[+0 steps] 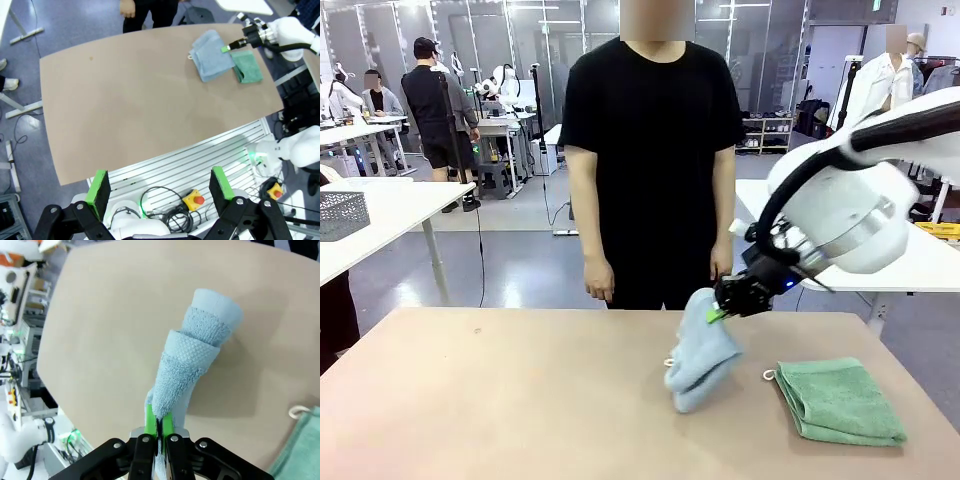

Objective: Fold the towels and place them in the basket.
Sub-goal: Stack the folded Towel with hook on the right side of the table.

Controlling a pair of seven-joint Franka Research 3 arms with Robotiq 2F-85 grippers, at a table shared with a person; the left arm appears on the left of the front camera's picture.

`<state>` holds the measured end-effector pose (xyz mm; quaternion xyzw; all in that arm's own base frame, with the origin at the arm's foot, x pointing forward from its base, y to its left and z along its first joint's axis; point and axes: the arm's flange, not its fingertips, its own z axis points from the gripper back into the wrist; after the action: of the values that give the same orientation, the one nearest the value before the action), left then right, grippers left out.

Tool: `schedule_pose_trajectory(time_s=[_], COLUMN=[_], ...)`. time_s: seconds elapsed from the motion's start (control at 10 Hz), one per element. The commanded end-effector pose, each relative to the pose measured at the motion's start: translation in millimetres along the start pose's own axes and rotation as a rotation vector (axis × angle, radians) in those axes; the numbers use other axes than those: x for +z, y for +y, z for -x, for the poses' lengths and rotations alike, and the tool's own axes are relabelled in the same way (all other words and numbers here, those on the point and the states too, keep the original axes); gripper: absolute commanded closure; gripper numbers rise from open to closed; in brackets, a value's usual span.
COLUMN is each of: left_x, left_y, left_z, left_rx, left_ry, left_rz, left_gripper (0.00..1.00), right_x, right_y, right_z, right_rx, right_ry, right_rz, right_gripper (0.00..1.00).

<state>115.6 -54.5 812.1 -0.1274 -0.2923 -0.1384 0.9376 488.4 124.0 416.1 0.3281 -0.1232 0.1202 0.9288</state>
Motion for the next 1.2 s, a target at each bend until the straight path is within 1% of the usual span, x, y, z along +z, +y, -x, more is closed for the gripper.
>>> schedule_pose_trajectory(time_s=[0.0,0.1,0.3,0.4,0.6,0.7,0.8,0.9,1.1], left_x=[7,7,7,7,7,7,7,7,7], left_y=[-4,-4,-4,-4,-4,-4,-4,-4,-4], left_z=[5,5,5,5,5,5,5,5,5], left_rx=[-0.002,-0.002,-0.002,-0.002,-0.002,-0.002,-0.002,-0.002,-0.002], left_ry=[-0.014,-0.014,-0.014,-0.014,-0.014,-0.014,-0.014,-0.014,-0.014], left_rz=[-0.001,-0.001,-0.001,-0.001,-0.001,-0.001,-0.001,-0.001,-0.001], left_gripper=[0.00,0.00,0.00,0.00,0.00,0.00,0.00,0.00,0.00], right_x=[46,66,90,102,119,124,126,130,130], right_y=[-6,-12,-27,-36,-56,-69,-84,-96,-119], right_z=[4,6,11,18,27,31,38,44,59], right_rx=[0.036,0.043,0.058,0.065,0.116,0.115,0.117,0.117,0.102], right_ry=[0.024,0.016,0.013,0.018,0.007,0.003,0.010,0.026,0.102], right_rz=[0.003,0.002,0.018,0.004,0.019,0.009,0.034,0.033,0.058], right_gripper=[0.95,0.95,0.95,0.95,0.95,0.95,0.95,0.95,0.95])
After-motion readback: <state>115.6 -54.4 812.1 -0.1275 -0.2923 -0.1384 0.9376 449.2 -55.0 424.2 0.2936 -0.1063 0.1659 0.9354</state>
